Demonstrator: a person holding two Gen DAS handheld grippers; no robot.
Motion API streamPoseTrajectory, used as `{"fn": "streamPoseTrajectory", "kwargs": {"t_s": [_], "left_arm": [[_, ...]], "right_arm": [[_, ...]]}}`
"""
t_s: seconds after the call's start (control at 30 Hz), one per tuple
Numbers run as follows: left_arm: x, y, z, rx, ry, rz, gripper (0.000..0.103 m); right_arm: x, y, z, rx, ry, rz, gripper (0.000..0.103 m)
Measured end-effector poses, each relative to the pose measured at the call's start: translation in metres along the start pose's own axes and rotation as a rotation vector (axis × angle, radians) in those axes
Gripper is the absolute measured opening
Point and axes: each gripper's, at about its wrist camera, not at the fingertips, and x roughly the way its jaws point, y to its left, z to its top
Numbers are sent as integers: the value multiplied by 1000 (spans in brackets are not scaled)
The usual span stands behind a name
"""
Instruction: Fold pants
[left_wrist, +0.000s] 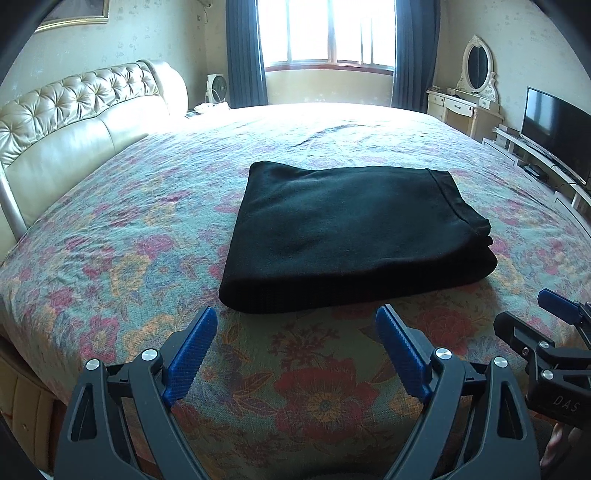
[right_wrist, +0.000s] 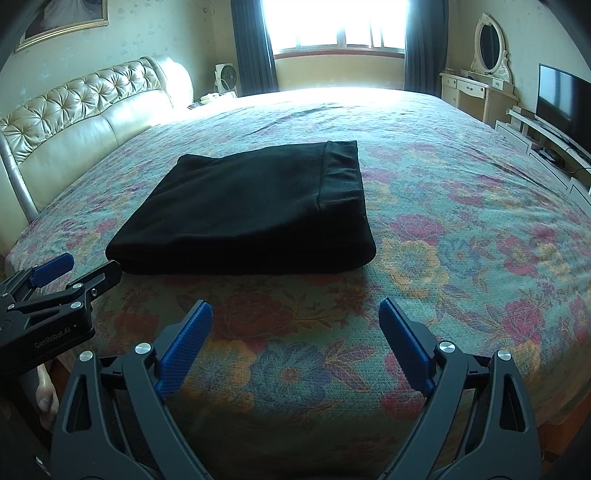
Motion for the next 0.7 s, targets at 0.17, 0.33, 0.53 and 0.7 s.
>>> {"fn": "streamPoseTrajectory", "kwargs": {"t_s": [0.17, 0.33, 0.53, 0.7], "left_arm": [[-10, 1, 5, -4, -36, 102, 87], [-14, 8, 14, -19, -55, 72, 87], [-9, 17, 15, -41, -44, 72, 87], [-9, 20, 15, -68, -33, 69, 87]], "right_arm": [[1, 0, 0, 10, 5, 8, 92], [2, 0, -1, 17, 10, 9, 92], [1, -3, -1, 38, 8, 16, 92], [0, -5, -1, 48, 8, 20, 92]]}}
